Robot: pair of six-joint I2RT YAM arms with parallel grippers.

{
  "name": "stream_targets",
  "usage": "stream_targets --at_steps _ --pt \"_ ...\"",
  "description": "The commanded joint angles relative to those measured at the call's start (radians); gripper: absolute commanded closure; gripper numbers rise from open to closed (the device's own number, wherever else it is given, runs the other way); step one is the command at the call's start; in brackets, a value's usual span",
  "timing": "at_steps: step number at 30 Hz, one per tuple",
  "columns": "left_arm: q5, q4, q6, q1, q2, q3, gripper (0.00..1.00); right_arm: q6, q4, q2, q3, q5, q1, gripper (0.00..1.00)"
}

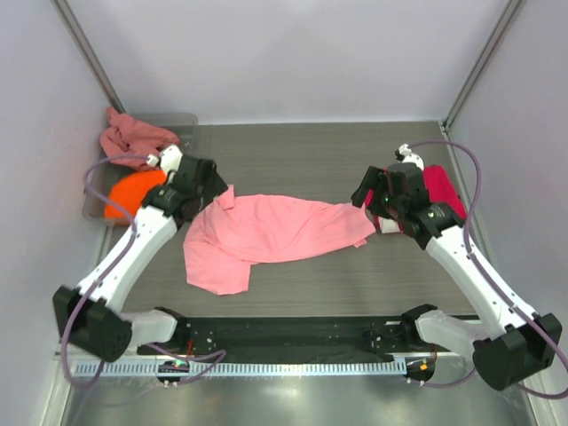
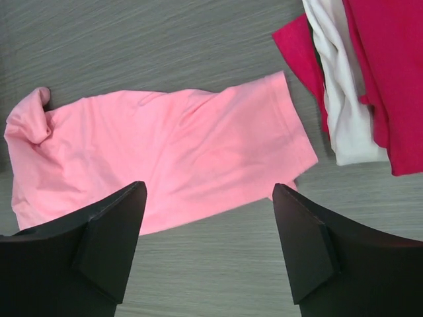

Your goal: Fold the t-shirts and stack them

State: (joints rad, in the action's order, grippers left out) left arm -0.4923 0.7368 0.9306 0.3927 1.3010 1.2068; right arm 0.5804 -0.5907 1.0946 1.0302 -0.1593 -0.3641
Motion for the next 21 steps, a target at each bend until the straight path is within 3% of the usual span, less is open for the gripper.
stream_targets --at_steps 1,5,9,15,21 --pt "0.018 0.047 -0.015 0.000 -0.179 -0.149 0.00 -0.013 0.069 -0.065 -0.073 -0.002 0.004 0.19" --pt "0.011 0.065 0.059 0.000 -0.447 -0.380 0.03 -0.014 0.084 -0.134 -0.195 0.006 0.002 0.27" --pt "0.059 0.125 0.142 0.000 -0.543 -0.487 0.09 0.001 0.111 -0.188 -0.283 0.007 0.005 0.32" --pt "0.055 0.127 0.235 0.000 -0.557 -0.615 0.19 0.030 0.146 -0.220 -0.366 0.053 0.004 0.34" --pt "0.090 0.012 0.303 0.000 -0.522 -0.734 0.26 0.036 0.167 -0.216 -0.395 0.055 0.004 0.34"
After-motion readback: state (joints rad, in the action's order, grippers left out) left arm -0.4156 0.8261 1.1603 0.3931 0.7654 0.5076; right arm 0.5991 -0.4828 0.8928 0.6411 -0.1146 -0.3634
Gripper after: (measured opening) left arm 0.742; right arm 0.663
